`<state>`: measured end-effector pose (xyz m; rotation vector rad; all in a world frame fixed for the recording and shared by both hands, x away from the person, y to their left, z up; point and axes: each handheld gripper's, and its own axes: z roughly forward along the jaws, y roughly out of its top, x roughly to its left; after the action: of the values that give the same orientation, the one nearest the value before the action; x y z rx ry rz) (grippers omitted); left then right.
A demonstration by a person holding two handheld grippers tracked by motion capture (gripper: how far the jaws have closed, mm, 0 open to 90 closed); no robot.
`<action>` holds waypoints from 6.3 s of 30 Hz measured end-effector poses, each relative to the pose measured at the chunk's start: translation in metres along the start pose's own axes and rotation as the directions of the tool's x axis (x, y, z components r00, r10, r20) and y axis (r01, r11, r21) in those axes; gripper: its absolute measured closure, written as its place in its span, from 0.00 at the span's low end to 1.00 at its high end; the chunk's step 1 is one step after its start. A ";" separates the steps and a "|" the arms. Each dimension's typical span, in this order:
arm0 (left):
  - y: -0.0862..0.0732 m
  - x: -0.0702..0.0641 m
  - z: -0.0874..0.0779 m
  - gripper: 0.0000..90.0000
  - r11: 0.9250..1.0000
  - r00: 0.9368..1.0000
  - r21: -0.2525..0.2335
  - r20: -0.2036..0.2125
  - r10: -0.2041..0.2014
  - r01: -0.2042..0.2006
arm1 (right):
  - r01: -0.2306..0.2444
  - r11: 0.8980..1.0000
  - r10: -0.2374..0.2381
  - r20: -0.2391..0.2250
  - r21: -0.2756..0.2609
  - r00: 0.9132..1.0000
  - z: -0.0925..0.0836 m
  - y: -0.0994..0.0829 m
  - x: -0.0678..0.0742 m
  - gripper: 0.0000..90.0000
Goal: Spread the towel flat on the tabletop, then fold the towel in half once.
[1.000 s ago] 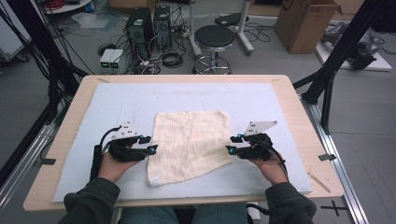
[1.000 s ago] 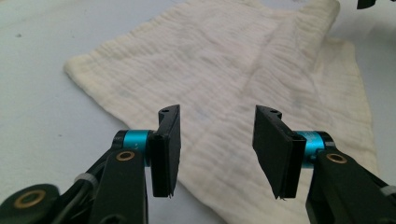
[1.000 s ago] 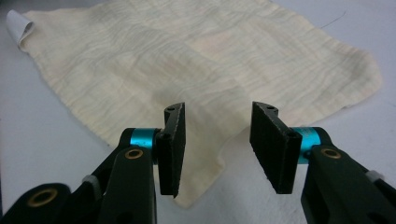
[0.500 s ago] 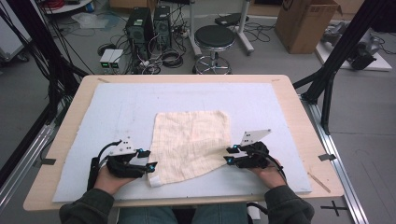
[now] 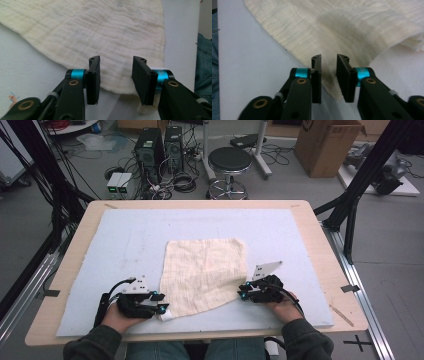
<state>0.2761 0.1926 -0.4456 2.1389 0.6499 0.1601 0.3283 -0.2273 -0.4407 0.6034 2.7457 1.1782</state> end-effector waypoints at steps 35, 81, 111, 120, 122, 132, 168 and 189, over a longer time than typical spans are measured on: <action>0.000 -0.014 0.000 0.94 0.998 0.995 0.027 0.081 0.063 -0.065 | -0.019 1.000 0.019 -0.116 0.002 0.993 -0.025 -0.024 0.035 0.98; 0.011 0.004 -0.019 0.51 0.991 0.999 -0.125 0.012 -0.044 0.045 | -0.111 0.984 0.108 -0.028 -0.139 0.994 -0.030 0.003 0.005 0.45; 0.048 0.027 -0.017 0.42 0.992 0.996 -0.107 -0.061 -0.067 0.060 | -0.158 0.977 0.166 0.042 -0.144 0.985 -0.031 0.020 -0.027 0.24; 0.060 0.044 -0.013 0.43 0.990 0.993 -0.121 -0.084 -0.085 0.074 | -0.179 0.976 0.188 0.064 -0.123 0.980 -0.030 0.030 -0.045 0.24; 0.064 0.048 -0.013 0.43 0.989 0.992 -0.124 -0.090 -0.092 0.081 | -0.177 0.976 0.187 0.069 -0.127 0.980 -0.030 0.032 -0.049 0.24; 0.067 0.070 -0.008 0.47 0.979 0.978 -0.140 -0.127 -0.164 0.146 | -0.177 0.979 0.186 0.099 -0.101 0.977 -0.027 0.049 -0.070 0.26; 0.073 0.143 0.062 0.67 0.939 0.892 -0.094 -0.295 -0.343 0.330 | -0.360 0.931 0.363 0.189 -0.053 0.912 0.022 0.052 -0.145 0.63; 0.080 0.142 0.062 0.98 0.950 0.888 -0.086 -0.338 -0.312 0.301 | -0.318 0.948 0.317 0.166 -0.019 0.934 0.024 0.062 -0.144 0.96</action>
<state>0.4496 0.1808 -0.4377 1.9617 1.1761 0.3783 0.4858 -0.2285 -0.4228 1.1283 2.5772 1.1127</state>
